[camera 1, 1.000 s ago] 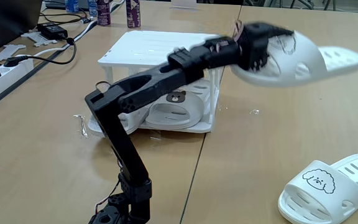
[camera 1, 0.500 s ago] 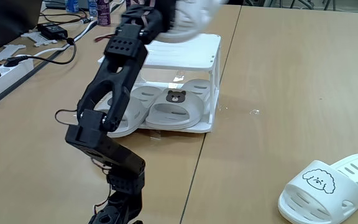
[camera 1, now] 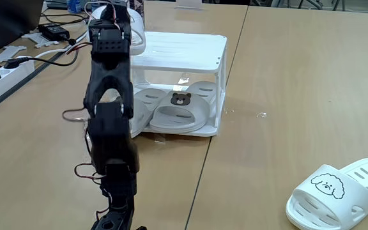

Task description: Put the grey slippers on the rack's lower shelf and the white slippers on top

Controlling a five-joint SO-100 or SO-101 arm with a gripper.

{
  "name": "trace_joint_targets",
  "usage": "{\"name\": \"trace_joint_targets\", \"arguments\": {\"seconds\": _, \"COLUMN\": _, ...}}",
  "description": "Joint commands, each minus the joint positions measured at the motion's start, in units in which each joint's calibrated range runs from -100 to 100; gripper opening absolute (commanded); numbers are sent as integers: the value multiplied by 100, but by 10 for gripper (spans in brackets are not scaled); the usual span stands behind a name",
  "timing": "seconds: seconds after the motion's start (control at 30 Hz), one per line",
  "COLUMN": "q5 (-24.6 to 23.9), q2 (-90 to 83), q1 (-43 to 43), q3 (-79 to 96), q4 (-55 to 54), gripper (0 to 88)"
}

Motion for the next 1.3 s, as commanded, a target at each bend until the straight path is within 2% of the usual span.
{"name": "trace_joint_targets", "arguments": {"seconds": 0.0, "q5": 42, "q2": 1003, "q1": 5, "q3": -1775, "q4": -65, "gripper": 7}}
{"name": "trace_joint_targets", "arguments": {"seconds": 0.4, "q5": 42, "q2": 4192, "q1": 71, "q3": -5339, "q4": -65, "gripper": 7}}
{"name": "trace_joint_targets", "arguments": {"seconds": 0.57, "q5": 42, "q2": 5362, "q1": 425, "q3": -6611, "q4": -65, "gripper": 7}}
{"name": "trace_joint_targets", "arguments": {"seconds": 0.83, "q5": 42, "q2": 6371, "q1": 754, "q3": -7422, "q4": -91, "gripper": 6}}
{"name": "trace_joint_targets", "arguments": {"seconds": 1.07, "q5": 42, "q2": 6506, "q1": 499, "q3": -7395, "q4": -91, "gripper": 10}}
{"name": "trace_joint_targets", "arguments": {"seconds": 1.27, "q5": 42, "q2": 6447, "q1": 392, "q3": -7368, "q4": -91, "gripper": 231}}
